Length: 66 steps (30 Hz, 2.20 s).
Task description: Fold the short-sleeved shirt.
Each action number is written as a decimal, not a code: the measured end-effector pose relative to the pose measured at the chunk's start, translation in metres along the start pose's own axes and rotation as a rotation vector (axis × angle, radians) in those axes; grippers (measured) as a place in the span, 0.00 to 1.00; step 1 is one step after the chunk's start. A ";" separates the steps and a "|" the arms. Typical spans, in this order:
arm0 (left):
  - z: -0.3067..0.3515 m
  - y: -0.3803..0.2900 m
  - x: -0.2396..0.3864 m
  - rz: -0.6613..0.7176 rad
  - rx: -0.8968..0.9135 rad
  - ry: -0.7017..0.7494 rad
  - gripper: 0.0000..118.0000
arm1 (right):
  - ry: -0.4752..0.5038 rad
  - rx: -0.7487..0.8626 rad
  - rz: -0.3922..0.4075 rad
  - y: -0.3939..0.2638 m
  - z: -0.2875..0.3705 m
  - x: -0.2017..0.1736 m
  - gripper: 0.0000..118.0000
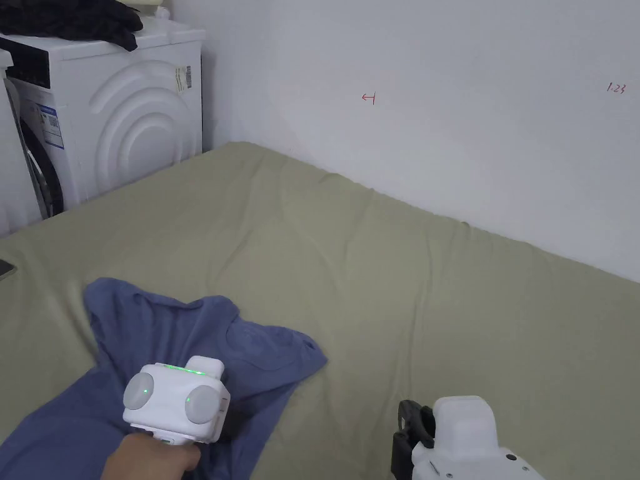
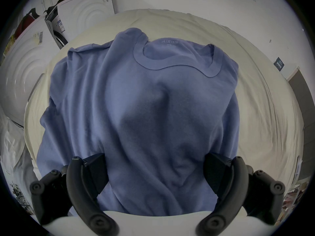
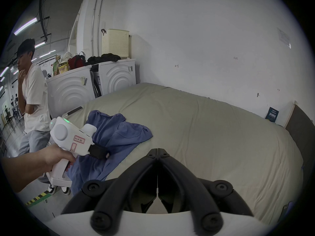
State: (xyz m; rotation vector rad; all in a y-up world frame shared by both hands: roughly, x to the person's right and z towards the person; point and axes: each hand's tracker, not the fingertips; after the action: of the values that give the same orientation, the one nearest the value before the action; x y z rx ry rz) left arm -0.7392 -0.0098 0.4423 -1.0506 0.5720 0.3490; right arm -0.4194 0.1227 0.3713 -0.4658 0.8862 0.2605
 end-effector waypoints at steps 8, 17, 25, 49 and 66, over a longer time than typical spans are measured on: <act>0.021 -0.004 -0.021 0.117 0.095 -0.099 0.01 | -0.001 0.008 -0.029 -0.004 0.010 0.005 0.00; 0.050 0.029 0.049 0.087 0.197 -0.278 0.01 | -0.061 0.020 -0.087 -0.016 0.040 0.040 0.00; 0.090 0.061 0.194 -0.047 0.283 -0.478 0.01 | -0.197 0.032 -0.164 -0.042 0.093 0.106 0.00; 0.028 -0.030 0.562 -0.420 0.038 -0.623 0.08 | -0.517 -0.035 -0.355 -0.136 0.194 0.270 0.01; 0.151 -0.145 0.273 -0.389 0.222 -0.497 0.11 | -0.409 0.057 -0.421 -0.131 0.223 0.170 0.01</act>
State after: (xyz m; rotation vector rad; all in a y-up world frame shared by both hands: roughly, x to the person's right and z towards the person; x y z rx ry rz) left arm -0.4017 0.0573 0.4388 -0.7973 -0.0442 0.1856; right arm -0.1113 0.1233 0.3945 -0.5110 0.3817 -0.0573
